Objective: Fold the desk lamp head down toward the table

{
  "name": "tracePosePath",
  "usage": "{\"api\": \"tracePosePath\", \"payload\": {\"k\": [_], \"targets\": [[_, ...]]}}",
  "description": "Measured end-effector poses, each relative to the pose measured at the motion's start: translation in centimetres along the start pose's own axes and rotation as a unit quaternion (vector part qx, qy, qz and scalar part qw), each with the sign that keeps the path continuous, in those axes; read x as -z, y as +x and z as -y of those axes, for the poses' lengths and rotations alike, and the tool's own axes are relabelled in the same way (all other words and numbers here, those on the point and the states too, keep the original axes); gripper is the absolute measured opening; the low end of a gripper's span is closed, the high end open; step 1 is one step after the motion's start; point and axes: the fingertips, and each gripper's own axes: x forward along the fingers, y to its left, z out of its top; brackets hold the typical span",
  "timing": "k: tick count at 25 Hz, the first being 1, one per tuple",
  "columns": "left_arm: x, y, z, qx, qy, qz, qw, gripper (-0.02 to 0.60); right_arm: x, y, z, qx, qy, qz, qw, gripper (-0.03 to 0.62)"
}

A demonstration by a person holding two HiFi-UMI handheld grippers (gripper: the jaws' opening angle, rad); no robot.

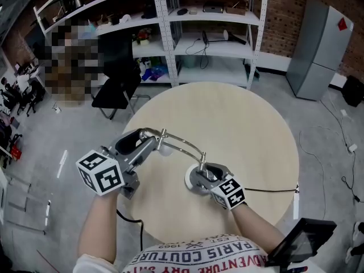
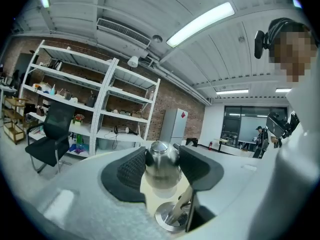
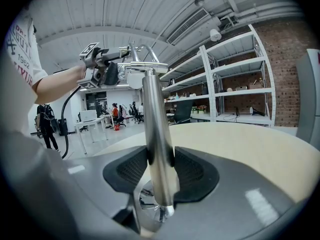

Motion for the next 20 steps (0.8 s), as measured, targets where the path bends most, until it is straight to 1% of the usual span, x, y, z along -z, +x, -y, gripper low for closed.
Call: {"api": "tracePosePath", "payload": {"k": [6, 20], "targets": [[0.9, -0.5, -1.0, 0.0, -0.03, 0.017, 0.9994, 0.219, 0.5, 0.0, -0.2, -0.005, 0.003, -0.001, 1.0, 0.17], [3.3, -0.9, -2.9, 0.006, -0.097, 0.032, 0.9948, 0.218, 0.3, -0.3, -0.1, -0.004, 0.003, 0.001, 1.0, 0.17]]}}
